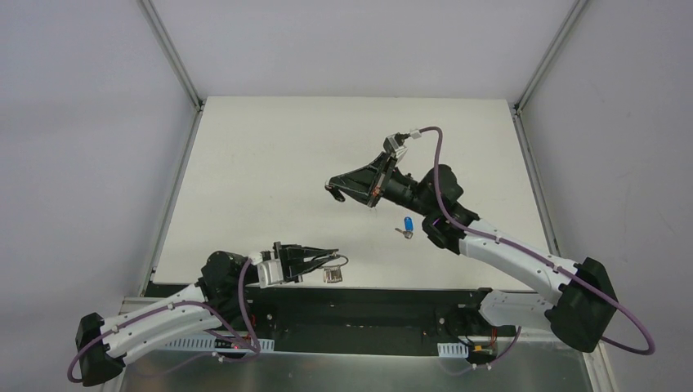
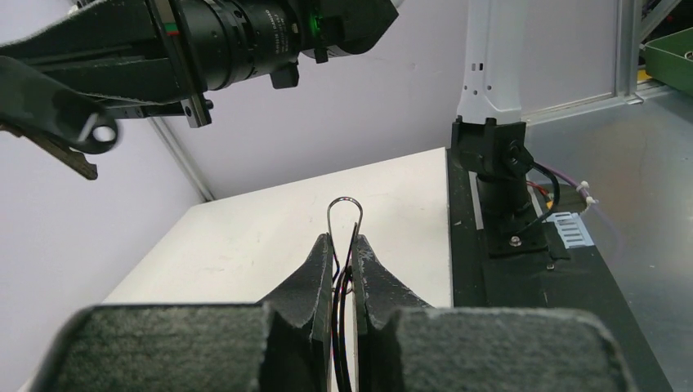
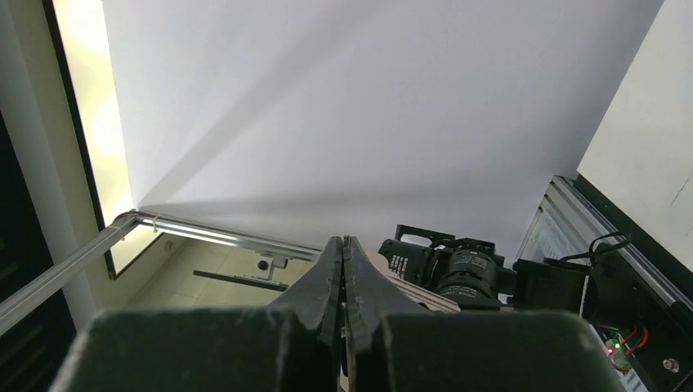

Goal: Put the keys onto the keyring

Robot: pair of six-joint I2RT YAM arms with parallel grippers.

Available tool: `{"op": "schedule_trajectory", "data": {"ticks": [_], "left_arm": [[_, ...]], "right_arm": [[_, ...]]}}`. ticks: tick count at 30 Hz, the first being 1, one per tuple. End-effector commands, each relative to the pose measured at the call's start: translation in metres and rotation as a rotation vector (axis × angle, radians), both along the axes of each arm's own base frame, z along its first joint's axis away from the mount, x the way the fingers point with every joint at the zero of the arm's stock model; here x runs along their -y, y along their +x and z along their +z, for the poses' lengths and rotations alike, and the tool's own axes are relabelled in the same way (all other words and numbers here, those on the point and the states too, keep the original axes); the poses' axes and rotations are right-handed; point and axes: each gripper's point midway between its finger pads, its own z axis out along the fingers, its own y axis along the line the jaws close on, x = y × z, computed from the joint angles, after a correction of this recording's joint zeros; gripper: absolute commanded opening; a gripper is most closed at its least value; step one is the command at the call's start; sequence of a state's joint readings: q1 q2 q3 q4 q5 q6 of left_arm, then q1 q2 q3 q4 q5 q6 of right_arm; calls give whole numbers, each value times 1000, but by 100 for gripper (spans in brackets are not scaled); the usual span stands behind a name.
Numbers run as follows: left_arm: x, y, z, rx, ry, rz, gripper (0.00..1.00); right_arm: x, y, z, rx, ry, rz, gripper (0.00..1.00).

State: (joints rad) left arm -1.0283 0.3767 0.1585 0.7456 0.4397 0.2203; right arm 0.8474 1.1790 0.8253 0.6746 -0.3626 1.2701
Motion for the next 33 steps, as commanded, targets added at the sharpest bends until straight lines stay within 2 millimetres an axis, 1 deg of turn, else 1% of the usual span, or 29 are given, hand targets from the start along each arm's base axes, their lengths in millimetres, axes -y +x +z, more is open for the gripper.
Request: {"op": "schedule_trajectory", "data": {"ticks": [1, 5, 8, 13, 16, 19, 24, 27, 29, 30, 33], "left_arm": [[-3, -13, 24, 46, -54, -50, 0], [-3, -11, 23, 42, -51, -43, 0], [-3, -8, 23, 33, -52, -25, 0], [-5, 6, 22, 2, -53, 45, 0], [-8, 16, 22, -22, -59, 99, 0], [-10, 23, 23, -49, -63, 135, 0], [-14, 37, 21, -104, -51, 206, 0], [-19, 47, 20, -129, -60, 268, 0], [-20, 52, 18, -138, -56, 292, 0], [-20, 55, 17, -147, -53, 304, 0], [-20, 63, 13, -170, -43, 343, 0]], "right_arm": [[3, -4, 27, 64, 46, -11, 0], [5, -6, 25, 73, 39, -12, 0], [7, -10, 18, 115, -16, -13, 0], [17, -19, -7, 253, -208, -20, 0], [26, -26, -17, 347, -289, -10, 0], [37, -29, -28, 441, -394, -22, 0], [60, -34, -65, 555, -623, 10, 0], [84, -25, -98, 617, -884, -2, 0], [93, -20, -116, 618, -984, 9, 0], [94, -20, -118, 622, -992, 10, 0], [89, -25, -120, 647, -945, 29, 0]]}}
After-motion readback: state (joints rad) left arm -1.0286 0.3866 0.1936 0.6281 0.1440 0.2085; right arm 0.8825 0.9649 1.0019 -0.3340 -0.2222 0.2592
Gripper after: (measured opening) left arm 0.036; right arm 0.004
